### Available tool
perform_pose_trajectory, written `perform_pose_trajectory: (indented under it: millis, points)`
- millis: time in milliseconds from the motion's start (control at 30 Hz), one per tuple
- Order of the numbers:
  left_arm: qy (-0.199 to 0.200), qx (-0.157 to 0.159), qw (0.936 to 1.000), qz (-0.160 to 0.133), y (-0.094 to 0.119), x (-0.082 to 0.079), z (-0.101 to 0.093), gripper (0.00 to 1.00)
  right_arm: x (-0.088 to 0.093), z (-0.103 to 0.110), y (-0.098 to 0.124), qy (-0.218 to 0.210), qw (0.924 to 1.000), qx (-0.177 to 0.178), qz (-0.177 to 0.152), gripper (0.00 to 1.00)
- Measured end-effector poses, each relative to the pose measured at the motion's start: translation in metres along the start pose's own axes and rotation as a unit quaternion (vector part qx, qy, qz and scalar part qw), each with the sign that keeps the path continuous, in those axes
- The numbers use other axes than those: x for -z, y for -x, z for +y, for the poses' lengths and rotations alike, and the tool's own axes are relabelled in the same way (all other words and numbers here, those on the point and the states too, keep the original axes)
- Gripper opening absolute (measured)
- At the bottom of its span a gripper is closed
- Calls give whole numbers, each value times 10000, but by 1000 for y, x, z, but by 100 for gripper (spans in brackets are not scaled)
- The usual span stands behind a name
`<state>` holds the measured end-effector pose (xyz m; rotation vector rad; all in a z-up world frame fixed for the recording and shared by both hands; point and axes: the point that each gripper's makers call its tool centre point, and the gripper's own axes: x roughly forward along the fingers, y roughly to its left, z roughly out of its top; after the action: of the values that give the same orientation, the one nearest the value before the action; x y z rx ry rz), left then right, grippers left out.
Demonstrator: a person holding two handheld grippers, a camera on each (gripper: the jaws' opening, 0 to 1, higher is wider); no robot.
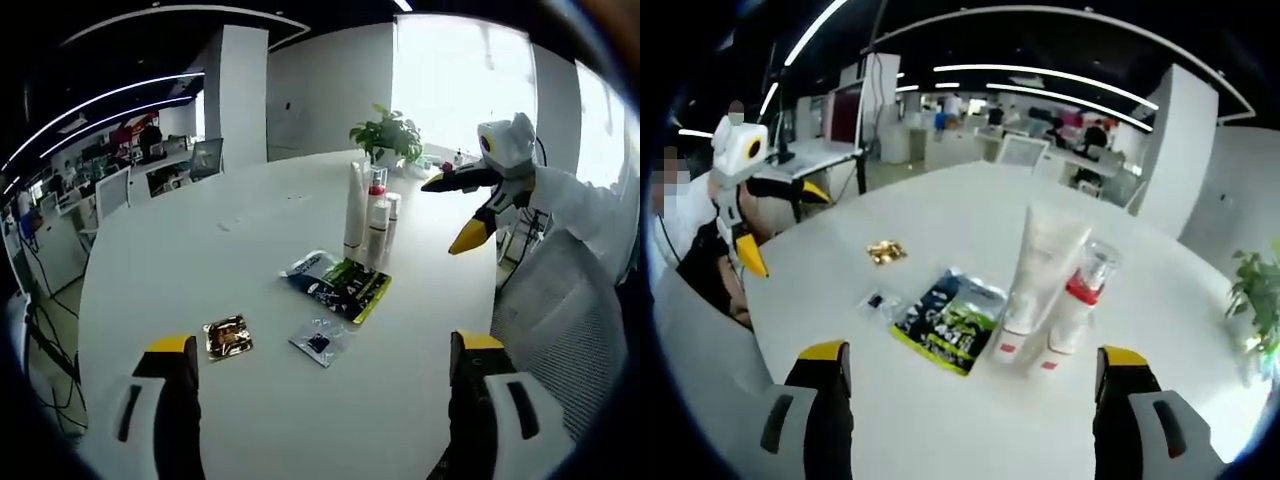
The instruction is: Arrange the skincare products in the storage area until every visible bottle or jar stands upright without overlapping.
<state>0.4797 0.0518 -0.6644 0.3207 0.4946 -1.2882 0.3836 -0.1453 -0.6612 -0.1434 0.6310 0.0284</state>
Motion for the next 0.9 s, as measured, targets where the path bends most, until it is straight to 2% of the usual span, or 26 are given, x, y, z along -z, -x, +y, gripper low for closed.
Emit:
perform_pose_trajectory:
  millis: [267,400,900]
  points:
    - [71,15,10000,-67,0,-1,0,99,-6,3,-2,-4,10000,-21,-54,99]
    - [52,6,10000,28,-2,5,3,99,-10,10,-5,64,9999,-106,-65,99]
    - [154,5,9999,46,-3,10,7,99,-34,44,-31,331,9978,-543,-182,99]
